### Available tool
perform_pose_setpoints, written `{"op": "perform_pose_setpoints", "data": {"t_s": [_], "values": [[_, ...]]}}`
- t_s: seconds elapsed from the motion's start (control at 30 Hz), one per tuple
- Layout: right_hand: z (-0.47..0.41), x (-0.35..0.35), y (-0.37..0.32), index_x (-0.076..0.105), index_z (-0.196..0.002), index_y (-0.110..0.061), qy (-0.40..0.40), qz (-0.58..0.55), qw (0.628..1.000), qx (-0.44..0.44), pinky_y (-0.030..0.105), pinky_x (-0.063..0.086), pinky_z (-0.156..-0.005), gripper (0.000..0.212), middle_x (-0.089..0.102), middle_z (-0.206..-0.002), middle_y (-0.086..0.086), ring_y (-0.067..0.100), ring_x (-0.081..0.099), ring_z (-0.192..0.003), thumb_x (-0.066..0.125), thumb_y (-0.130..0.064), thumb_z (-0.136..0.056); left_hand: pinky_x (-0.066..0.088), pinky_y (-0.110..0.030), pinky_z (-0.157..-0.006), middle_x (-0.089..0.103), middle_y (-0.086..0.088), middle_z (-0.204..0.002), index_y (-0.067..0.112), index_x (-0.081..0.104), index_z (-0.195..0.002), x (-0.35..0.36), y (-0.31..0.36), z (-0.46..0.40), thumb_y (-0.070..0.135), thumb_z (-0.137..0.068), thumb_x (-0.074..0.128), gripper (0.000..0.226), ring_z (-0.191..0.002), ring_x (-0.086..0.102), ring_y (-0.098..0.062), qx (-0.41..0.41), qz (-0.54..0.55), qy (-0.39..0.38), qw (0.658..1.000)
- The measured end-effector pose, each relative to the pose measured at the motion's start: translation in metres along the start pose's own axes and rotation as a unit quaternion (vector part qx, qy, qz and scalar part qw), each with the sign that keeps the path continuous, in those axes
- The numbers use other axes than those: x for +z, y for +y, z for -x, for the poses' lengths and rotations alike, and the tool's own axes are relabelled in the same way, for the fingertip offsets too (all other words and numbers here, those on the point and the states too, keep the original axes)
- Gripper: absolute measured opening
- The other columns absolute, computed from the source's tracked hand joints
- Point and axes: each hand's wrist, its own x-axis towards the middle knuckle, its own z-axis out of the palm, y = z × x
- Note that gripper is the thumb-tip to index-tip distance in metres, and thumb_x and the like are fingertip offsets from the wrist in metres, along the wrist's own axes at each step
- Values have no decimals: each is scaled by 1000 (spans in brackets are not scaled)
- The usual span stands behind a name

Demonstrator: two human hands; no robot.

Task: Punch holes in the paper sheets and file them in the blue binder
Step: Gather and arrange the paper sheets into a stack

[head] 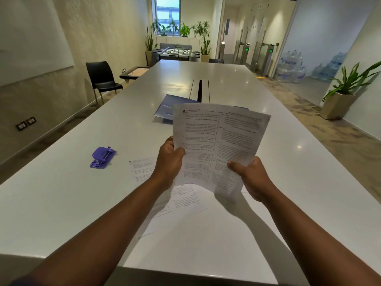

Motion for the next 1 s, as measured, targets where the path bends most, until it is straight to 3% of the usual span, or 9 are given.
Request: {"op": "perform_pose_setpoints", "data": {"t_s": [0.13,0.3,0.5,0.63,0.73,0.83,0.9,1.0], "values": [[-2,0,-4,72,-109,-22,-5,1,1000,-12,39,62,-85,35,77,-112,1,24,72,-106,63,7,-91,60,-42,-88,69,-3,-117,22,58,-120,0,0,-3,2,-95,51,33,-106,67,-26,9,26,-4,1000],[-2,2,0,72,-113,-18,1,-12,1000,22,49,58,-96,36,76,-115,4,28,71,-110,63,8,-90,62,-38,-85,71,-3,-119,19,59,-126,-5,-16,-5,9,-97,62,31,-108,70,-28,-24,20,-54,998],[-9,3,-17,68,-120,-14,-9,-14,1000,24,45,61,-88,34,76,-114,3,26,72,-105,64,4,-91,61,-34,-86,75,2,-119,17,62,-130,-15,-10,-11,21,-98,65,32,-105,73,-20,13,4,-84,996],[-18,3,-14,67,-122,-16,-21,11,998,51,42,61,-87,38,76,-114,1,25,73,-105,66,4,-89,62,-45,-84,77,-2,-112,16,66,-123,-20,-17,-23,23,-95,70,29,-97,76,-24,-18,-27,-63,997],[-22,3,-1,68,-118,-25,-9,52,997,64,34,59,-78,39,76,-116,-3,23,73,-106,69,2,-89,63,-48,-84,76,-3,-112,17,66,-120,-24,-32,-28,25,-94,72,28,-94,76,-26,-60,-68,-29,995],[-29,-4,21,52,-142,-20,69,135,984,98,35,53,-87,62,59,-142,1,26,65,-118,77,-8,-87,61,-47,-87,74,-5,-117,18,67,-121,-26,-49,-31,17,-95,69,26,-96,74,-27,-98,-79,-3,992],[-31,-11,34,37,-153,-11,111,221,960,131,36,48,-95,83,45,-155,10,30,56,-130,82,-16,-84,61,-40,-86,72,-2,-116,13,66,-125,-27,-56,-30,13,-96,66,29,-96,72,-26,-114,-116,13,987],[-37,-19,51,37,-149,-4,113,353,912,176,44,47,-100,96,44,-152,16,37,49,-135,86,-41,-76,61,-38,-84,71,-7,-124,10,65,-130,-28,-65,-31,9,-96,65,34,-99,71,-28,-132,-138,34,981]]}}
